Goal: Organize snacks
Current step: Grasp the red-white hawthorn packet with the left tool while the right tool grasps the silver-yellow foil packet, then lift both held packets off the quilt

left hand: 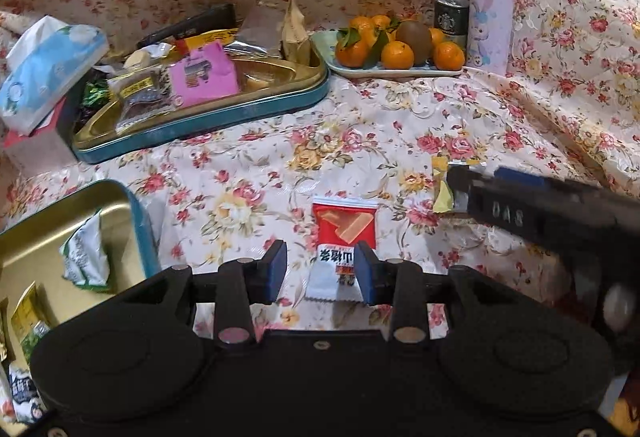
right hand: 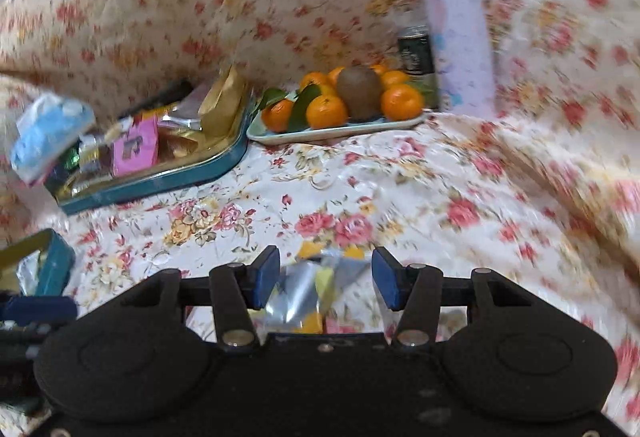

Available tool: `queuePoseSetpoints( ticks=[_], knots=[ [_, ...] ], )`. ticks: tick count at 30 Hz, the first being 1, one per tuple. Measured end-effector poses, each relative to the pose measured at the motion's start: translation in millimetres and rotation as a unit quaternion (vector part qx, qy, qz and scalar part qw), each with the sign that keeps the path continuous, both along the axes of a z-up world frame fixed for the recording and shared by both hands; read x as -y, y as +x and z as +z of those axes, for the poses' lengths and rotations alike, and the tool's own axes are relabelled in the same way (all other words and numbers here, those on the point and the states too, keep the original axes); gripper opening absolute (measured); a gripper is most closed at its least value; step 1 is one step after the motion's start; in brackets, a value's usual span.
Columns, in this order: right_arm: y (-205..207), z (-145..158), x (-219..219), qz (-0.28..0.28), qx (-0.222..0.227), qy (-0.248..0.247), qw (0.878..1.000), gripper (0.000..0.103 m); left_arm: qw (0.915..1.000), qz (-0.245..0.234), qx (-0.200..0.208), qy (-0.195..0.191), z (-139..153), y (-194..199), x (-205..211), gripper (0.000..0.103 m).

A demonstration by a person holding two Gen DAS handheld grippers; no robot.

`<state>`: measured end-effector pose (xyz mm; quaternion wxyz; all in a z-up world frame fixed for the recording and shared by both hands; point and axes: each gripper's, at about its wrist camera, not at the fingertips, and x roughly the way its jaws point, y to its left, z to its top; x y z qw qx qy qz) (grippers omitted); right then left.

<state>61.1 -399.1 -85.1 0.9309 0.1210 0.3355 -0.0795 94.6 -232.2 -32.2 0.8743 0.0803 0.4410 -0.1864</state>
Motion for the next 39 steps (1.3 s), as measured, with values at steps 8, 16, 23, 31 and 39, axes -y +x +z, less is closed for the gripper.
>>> queuePoseSetpoints(
  ticks=[8, 16, 23, 31, 39],
  knots=[
    [6, -1, -18, -0.014, -0.024, 0.006, 1.0, 0.055, 0.9998, 0.011, -0.007, 0.013, -5, 4, 1, 0.045],
    [11, -2, -24, 0.019, -0.031, -0.05, 0.998, 0.055, 0.9997, 0.015, -0.013, 0.014, -8, 5, -3, 0.045],
    [-2, -3, -4, 0.023, -0.022, -0.022, 0.999, 0.056, 0.9999, 0.001, -0.017, 0.004, -9, 10, 3, 0.045],
    [-12, -12, -16, 0.027, 0.016, -0.057, 0.998, 0.062, 0.9991, -0.04, -0.016, 0.006, -12, 14, 21, 0.046],
    [-13, -13, -10, 0.023, 0.026, -0.038, 0.999, 0.063, 0.9985, -0.038, -0.024, 0.031, -27, 22, 30, 0.05]
  ],
)
